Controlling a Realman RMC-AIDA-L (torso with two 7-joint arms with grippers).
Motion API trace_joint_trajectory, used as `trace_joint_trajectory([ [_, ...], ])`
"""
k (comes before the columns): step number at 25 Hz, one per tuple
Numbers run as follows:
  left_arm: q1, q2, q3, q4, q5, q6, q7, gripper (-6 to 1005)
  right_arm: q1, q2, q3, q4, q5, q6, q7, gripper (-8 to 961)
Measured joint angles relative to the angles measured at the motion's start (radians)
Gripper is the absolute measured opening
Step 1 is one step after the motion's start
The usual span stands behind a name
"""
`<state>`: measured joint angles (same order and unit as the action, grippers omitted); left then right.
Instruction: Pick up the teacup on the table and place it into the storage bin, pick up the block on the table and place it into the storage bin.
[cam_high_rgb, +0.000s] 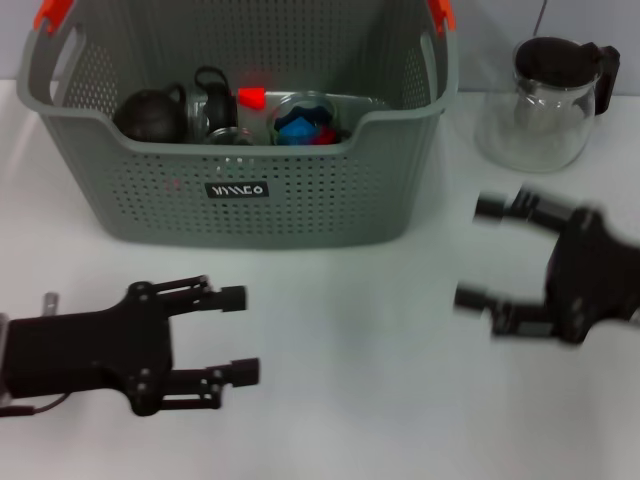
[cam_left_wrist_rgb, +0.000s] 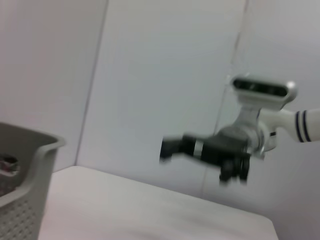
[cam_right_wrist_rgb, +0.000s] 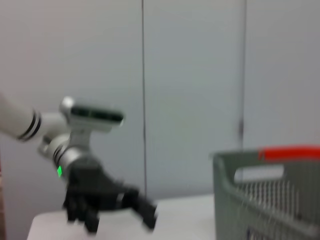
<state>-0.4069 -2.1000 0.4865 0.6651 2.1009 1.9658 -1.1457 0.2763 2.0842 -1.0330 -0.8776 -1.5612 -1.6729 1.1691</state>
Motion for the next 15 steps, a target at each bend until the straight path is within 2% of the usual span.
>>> trace_joint_trajectory([
  [3, -0.016, -0.007, 0.046, -0.028, 0.001, -0.037, 0.045, 760, 0.045, -0.006, 0.019, 0.172, -0.056, 0.006, -0.101, 941],
  [7, -0.035, -0.01, 0.114, -0.058, 0.001, -0.106, 0.054, 786, 0.094, -0.011, 0.026, 0.3, -0.097, 0.021, -0.189, 942],
  [10, -0.043, -0.011, 0.132, -0.081, 0.001, -0.135, 0.072, 825, 0.114, -0.006, 0.021, 0.333, -0.123, 0.055, -0.205, 941],
  [15, -0.042, -0.011, 0.145, -0.086, 0.001, -0.147, 0.087, 825, 0.137, 0.001, 0.023, 0.351, -0.151, 0.064, -0.208, 941],
])
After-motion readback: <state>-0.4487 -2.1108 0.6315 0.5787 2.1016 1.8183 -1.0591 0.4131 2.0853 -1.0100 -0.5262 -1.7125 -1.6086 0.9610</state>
